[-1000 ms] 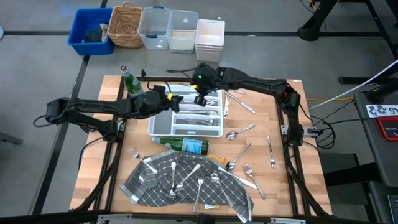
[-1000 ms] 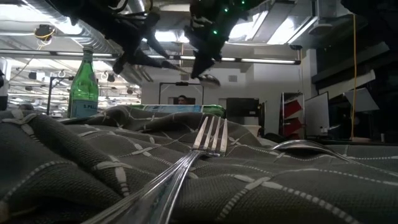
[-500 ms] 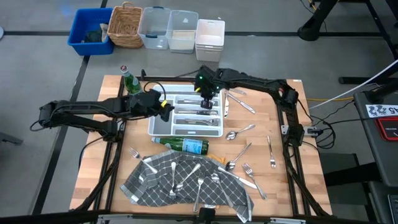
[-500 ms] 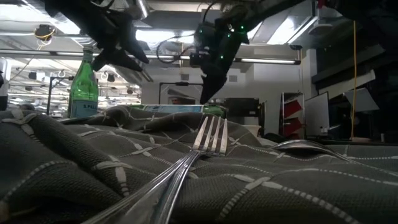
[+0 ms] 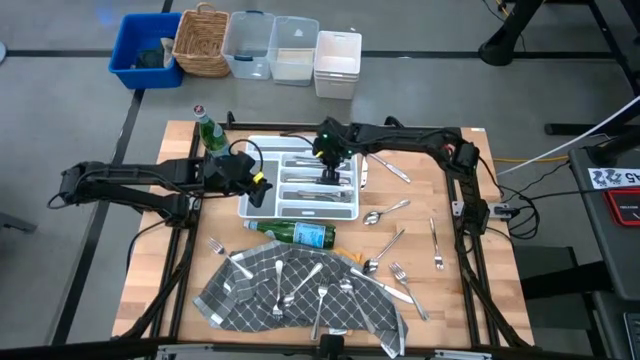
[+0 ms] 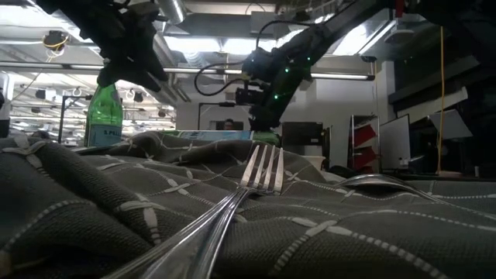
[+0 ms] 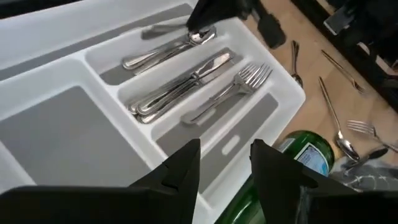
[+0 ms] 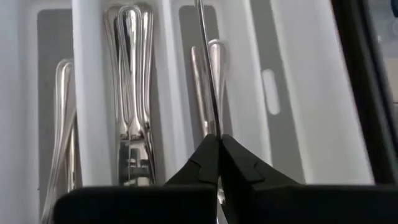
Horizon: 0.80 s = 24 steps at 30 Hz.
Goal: Sort silverware
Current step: Put the silver spoon into the silverware tray
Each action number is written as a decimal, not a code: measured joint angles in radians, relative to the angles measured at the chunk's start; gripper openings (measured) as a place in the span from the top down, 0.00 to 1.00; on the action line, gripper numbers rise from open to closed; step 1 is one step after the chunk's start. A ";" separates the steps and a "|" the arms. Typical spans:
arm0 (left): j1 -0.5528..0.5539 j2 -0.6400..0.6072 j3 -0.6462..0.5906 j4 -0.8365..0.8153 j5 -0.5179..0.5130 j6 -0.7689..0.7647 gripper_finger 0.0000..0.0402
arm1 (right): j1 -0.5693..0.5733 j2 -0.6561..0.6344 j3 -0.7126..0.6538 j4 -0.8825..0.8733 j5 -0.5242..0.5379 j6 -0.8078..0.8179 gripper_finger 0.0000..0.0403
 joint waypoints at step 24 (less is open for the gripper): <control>-0.186 -0.001 0.000 -0.362 0.240 0.069 0.68 | 0.000 0.027 -0.076 0.156 0.013 0.082 0.97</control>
